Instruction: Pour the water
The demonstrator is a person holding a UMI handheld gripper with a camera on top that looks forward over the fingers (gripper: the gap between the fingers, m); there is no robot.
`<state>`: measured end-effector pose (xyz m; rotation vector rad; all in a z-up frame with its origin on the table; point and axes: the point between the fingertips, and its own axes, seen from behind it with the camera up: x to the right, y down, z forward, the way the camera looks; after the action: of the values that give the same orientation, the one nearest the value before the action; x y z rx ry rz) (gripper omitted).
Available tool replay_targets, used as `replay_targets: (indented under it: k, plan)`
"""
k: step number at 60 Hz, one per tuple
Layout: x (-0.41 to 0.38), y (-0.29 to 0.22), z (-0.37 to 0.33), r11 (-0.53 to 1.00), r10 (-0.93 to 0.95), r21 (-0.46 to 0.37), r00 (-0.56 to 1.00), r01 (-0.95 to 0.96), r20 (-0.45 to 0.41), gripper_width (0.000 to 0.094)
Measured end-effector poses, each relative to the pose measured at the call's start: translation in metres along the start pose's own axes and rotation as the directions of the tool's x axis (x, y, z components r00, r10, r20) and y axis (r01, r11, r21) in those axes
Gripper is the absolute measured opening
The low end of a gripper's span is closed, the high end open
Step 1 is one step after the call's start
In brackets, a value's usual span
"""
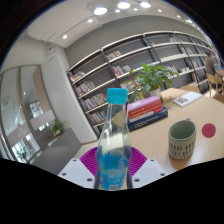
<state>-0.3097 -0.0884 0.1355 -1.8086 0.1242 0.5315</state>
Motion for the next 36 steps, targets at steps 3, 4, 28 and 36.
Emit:
replay_targets:
  k: [3,4,28,36]
  plan:
    - [0.003,-0.009,0.008,0.99,0.14,-0.019,0.99,-0.14,0.007,0.0366]
    - [0.002,-0.013,0.01,0.983,0.182,-0.019,0.983,-0.181,0.019,0.0365]
    - [0.049,-0.1,0.033,0.288,0.948,0.011,0.287,-0.958,0.135,0.0365]
    - [0.056,-0.103,0.036,0.062,0.99,-0.015,0.06,-0.998,0.131,0.0387]
